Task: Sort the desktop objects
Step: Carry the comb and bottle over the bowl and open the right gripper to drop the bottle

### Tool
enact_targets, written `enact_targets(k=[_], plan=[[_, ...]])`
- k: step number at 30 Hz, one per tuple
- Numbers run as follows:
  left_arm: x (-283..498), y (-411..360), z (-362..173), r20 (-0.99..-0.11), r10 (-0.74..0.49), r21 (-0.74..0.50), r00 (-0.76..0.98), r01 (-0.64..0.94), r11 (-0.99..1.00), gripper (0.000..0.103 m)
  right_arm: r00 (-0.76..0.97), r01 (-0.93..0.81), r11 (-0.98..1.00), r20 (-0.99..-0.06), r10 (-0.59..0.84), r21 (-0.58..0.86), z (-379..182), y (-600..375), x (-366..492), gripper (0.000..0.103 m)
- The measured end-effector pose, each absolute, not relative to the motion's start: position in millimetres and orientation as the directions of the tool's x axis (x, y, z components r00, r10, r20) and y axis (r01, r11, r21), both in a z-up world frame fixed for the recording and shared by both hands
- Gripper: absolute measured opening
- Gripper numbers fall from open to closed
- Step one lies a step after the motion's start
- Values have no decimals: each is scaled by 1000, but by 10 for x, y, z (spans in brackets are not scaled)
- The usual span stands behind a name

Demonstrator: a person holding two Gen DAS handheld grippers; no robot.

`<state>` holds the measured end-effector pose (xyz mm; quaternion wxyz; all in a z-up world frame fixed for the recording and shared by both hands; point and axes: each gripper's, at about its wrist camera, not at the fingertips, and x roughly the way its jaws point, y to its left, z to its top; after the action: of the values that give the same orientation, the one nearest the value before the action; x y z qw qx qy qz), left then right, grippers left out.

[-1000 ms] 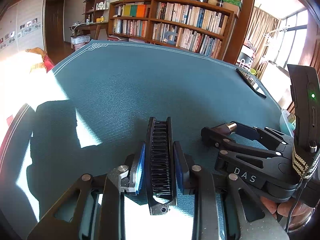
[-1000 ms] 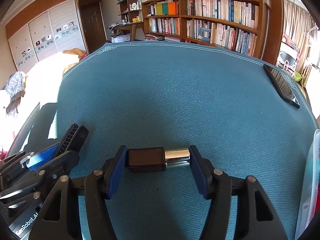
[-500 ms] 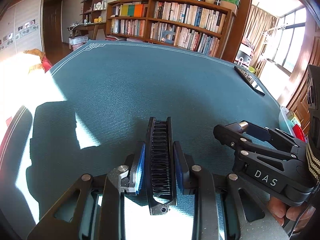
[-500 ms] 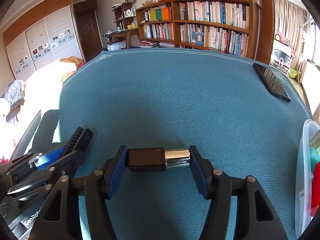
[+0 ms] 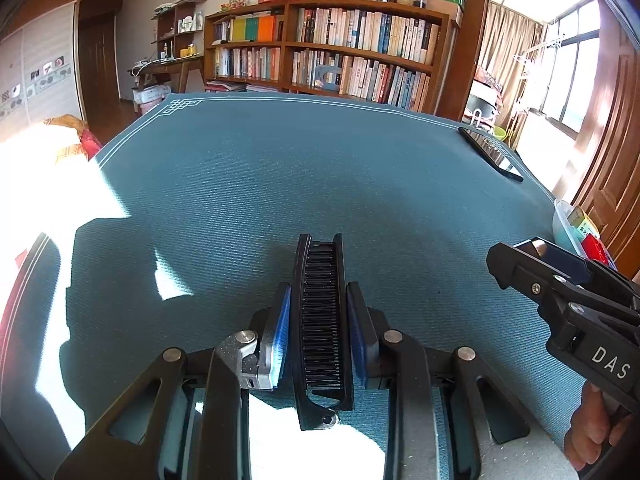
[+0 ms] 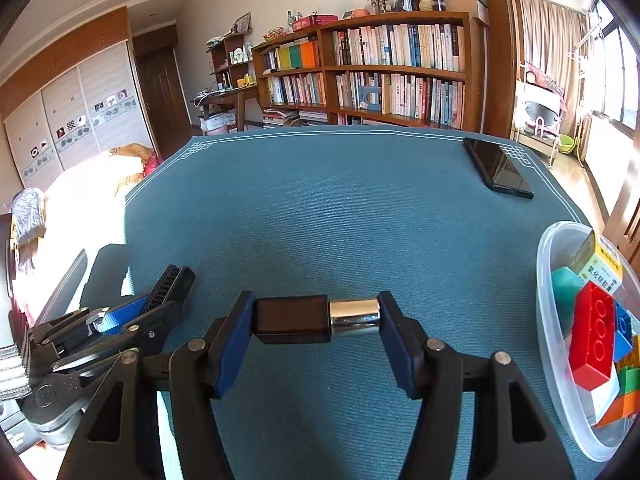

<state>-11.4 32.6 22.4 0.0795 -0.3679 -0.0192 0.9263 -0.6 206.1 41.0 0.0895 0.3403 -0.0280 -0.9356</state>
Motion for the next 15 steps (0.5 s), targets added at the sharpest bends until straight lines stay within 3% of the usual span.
enact_targets(k=[15], plan=[[-34, 605, 275, -668, 152, -29, -729, -178, -984, 29, -801, 53, -983, -580, -148, 177, 499, 2494, 316, 65]])
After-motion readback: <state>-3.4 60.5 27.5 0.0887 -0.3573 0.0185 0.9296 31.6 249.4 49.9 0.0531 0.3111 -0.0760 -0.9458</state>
